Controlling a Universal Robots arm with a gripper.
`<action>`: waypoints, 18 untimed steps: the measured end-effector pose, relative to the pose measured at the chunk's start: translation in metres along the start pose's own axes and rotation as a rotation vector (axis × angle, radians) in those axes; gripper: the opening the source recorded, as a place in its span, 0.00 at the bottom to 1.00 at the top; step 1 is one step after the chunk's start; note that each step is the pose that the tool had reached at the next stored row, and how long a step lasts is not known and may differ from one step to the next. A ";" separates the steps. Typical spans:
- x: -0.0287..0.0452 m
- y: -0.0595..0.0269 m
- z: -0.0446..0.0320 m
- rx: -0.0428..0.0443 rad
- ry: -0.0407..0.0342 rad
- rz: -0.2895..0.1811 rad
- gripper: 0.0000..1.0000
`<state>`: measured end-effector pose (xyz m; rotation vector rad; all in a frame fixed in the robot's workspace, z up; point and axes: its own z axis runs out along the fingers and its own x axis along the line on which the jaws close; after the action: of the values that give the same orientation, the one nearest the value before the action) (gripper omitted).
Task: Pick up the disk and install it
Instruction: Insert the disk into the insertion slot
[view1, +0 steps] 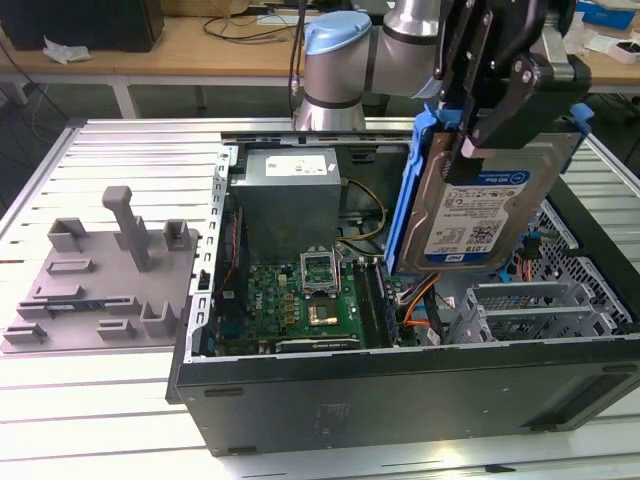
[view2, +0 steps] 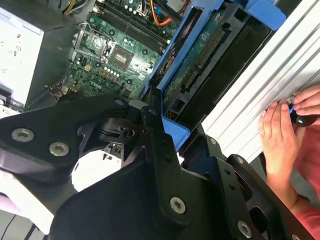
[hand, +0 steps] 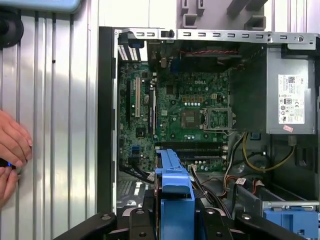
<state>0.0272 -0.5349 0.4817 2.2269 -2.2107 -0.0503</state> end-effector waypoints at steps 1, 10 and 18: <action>0.0013 -0.0015 -0.0001 0.0001 -0.0042 0.000 0.37; 0.0087 -0.0198 -0.0007 0.0001 -0.0209 0.000 0.37; 0.0123 -0.0343 -0.0011 0.0001 -0.0294 -0.001 0.37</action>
<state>0.0617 -0.5470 0.4817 2.2415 -2.2244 -0.0835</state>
